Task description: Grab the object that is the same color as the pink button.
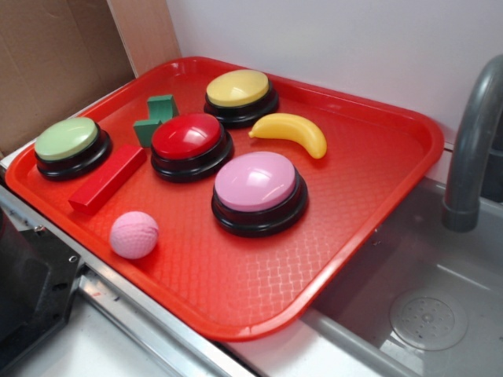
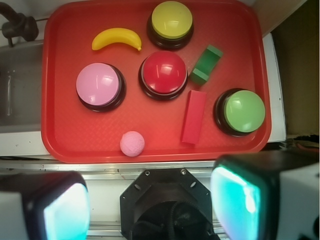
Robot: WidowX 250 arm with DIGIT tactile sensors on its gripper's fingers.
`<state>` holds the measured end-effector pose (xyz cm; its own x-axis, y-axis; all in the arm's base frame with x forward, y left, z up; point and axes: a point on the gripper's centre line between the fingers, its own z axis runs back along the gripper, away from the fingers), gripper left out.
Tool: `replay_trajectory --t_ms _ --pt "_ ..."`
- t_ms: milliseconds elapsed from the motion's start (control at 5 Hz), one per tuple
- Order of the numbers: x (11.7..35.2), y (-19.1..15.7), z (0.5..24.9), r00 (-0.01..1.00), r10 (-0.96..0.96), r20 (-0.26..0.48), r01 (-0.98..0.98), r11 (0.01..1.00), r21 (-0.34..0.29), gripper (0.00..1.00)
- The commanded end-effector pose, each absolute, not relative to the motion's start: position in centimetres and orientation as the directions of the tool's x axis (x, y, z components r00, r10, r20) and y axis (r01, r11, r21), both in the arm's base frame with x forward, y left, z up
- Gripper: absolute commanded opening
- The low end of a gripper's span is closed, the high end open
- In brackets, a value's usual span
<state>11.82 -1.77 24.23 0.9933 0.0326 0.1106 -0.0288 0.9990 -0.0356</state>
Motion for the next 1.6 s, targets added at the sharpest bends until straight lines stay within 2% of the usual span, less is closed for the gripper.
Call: replay_trajectory --t_ms 0,400,600,800,1000,1400 --pt "11.8 -1.8 24.2 0.993 0.033 0.111 -0.029 0.999 -0.036 1.0" --pt "13.0 -4.0 18.6 0.988 0.062 0.139 -0.055 0.997 -0.056 1.0" --pt "13.5 -5.0 14.4 0.992 0.075 0.105 -0.068 0.996 -0.065 1.0" --pt "13.7 -5.2 10.7 0.989 0.131 0.068 -0.128 0.991 -0.037 1.0" --pt "14.0 -4.5 7.2 0.986 0.16 0.05 -0.158 0.987 -0.042 1.0" --pt "13.8 -4.5 3.3 0.97 0.242 -0.029 -0.243 0.968 -0.066 1.0"
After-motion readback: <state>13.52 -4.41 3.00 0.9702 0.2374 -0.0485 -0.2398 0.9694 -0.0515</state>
